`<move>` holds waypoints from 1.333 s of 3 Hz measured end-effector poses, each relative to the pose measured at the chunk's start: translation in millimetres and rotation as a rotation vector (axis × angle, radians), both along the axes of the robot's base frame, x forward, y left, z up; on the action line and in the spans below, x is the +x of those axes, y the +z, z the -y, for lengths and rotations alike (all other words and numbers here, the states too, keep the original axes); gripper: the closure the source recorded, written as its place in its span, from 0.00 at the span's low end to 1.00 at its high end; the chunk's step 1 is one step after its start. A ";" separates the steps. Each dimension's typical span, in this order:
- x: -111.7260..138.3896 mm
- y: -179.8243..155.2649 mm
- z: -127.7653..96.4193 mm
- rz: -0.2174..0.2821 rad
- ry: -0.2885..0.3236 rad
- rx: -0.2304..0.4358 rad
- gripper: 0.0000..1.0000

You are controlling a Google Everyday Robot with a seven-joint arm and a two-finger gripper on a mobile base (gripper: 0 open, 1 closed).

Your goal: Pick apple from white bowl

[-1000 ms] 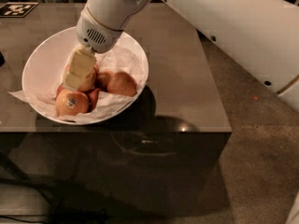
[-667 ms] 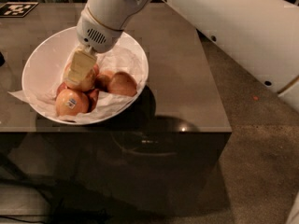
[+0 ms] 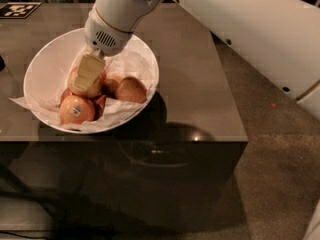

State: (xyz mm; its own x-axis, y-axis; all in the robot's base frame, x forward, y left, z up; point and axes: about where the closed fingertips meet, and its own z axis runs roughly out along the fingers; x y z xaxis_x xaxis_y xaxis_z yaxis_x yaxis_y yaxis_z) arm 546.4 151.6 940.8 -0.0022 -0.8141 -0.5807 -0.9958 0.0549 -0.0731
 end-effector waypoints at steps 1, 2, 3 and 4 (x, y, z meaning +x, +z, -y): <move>0.0 0.0 0.0 0.000 0.000 0.000 0.67; 0.1 -0.5 -3.2 -0.008 -0.002 -0.007 0.42; 1.8 -0.5 -3.0 -0.013 -0.008 -0.013 0.19; 7.3 -16.2 -0.2 -0.029 -0.024 -0.025 0.00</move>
Offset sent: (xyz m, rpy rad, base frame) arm 0.0018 0.0141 -0.0214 -0.0352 0.0440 -0.0129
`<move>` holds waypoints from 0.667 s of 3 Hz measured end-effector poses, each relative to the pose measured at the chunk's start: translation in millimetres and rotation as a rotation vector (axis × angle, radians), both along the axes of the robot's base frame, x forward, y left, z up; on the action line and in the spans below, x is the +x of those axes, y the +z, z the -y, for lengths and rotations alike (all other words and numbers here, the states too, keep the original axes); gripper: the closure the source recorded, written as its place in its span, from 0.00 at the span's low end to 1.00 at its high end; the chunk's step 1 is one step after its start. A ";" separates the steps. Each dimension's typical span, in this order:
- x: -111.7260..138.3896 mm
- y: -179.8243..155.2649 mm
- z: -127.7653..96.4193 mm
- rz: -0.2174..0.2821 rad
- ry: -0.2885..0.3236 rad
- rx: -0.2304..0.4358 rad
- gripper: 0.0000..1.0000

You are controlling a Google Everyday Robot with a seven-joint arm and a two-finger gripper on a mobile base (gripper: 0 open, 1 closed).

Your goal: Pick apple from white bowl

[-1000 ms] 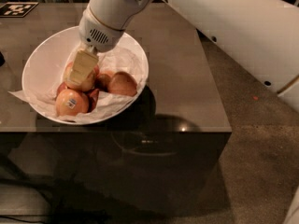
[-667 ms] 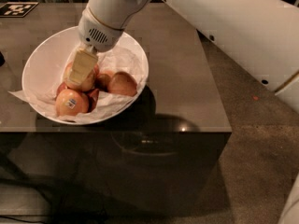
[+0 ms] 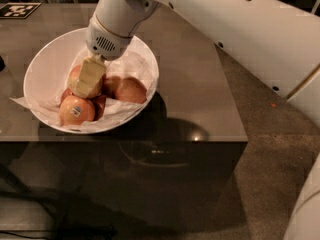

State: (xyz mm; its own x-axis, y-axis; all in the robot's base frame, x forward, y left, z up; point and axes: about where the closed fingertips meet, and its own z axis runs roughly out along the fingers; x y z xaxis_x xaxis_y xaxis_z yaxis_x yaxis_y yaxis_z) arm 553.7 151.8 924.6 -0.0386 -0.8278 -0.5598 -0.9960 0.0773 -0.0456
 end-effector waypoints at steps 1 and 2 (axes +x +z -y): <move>3.3 -4.7 0.0 -0.003 -0.003 -0.005 0.00; 3.3 -4.6 -0.1 -0.003 -0.003 -0.005 0.19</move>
Offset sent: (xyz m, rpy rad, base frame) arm 0.0020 0.0002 -0.0061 -0.0050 0.0032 -0.0034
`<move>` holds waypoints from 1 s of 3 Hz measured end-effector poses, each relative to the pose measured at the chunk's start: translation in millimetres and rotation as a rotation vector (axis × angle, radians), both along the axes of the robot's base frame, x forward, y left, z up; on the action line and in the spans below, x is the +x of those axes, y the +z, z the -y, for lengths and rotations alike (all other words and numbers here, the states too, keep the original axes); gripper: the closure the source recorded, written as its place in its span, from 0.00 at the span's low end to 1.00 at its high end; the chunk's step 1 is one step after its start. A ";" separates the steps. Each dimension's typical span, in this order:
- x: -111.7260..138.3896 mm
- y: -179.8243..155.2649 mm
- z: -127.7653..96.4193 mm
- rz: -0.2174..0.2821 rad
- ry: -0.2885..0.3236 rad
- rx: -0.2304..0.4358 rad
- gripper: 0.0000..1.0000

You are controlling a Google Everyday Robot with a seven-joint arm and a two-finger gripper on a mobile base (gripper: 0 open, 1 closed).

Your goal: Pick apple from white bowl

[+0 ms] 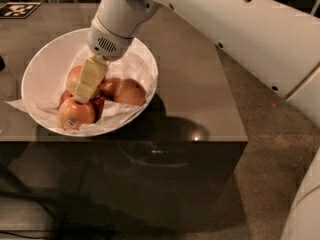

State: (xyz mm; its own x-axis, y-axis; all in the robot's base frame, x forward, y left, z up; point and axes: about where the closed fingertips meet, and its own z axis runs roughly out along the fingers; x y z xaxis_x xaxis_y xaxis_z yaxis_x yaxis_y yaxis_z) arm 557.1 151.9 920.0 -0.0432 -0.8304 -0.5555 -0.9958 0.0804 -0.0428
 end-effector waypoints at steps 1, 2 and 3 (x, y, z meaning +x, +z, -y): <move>0.0 0.0 0.0 0.000 0.000 0.000 0.43; 0.0 0.0 0.0 0.000 0.000 0.000 0.66; -0.1 0.5 0.1 0.000 0.000 0.000 0.89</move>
Offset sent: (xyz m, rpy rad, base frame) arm 0.0000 0.0000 0.0000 0.0000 0.0000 0.0000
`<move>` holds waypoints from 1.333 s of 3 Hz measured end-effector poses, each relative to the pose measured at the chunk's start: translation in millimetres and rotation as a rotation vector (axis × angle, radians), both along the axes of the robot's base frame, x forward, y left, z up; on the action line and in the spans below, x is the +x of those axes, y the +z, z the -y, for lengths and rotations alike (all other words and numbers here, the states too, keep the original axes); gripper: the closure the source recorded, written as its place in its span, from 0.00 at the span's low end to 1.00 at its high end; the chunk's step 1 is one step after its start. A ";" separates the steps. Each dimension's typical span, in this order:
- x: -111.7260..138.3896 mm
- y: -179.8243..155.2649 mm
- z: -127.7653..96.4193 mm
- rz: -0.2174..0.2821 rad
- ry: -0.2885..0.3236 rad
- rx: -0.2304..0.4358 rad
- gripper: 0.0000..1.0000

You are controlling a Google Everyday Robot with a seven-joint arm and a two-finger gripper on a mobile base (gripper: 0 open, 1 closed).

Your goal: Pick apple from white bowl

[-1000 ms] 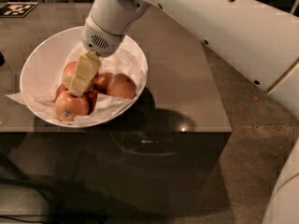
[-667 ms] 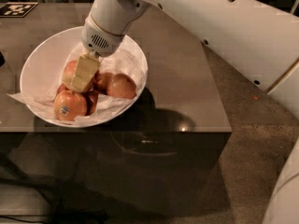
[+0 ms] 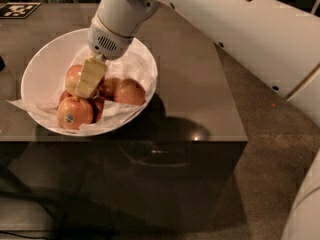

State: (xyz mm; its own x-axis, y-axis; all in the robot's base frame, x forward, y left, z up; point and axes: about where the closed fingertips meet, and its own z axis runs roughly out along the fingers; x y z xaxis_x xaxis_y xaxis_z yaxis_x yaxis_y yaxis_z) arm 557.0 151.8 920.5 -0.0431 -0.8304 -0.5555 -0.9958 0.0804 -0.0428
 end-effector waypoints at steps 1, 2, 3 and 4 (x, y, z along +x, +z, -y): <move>-0.2 4.9 0.7 0.000 0.000 0.000 1.00; -11.8 28.7 10.4 0.043 -0.018 0.009 1.00; -16.0 40.1 18.9 0.069 -0.027 0.017 1.00; -17.3 45.2 21.8 0.081 -0.028 0.021 1.00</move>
Offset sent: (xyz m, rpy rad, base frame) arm -0.0273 -0.0272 0.0651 0.0226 -0.1052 -0.0504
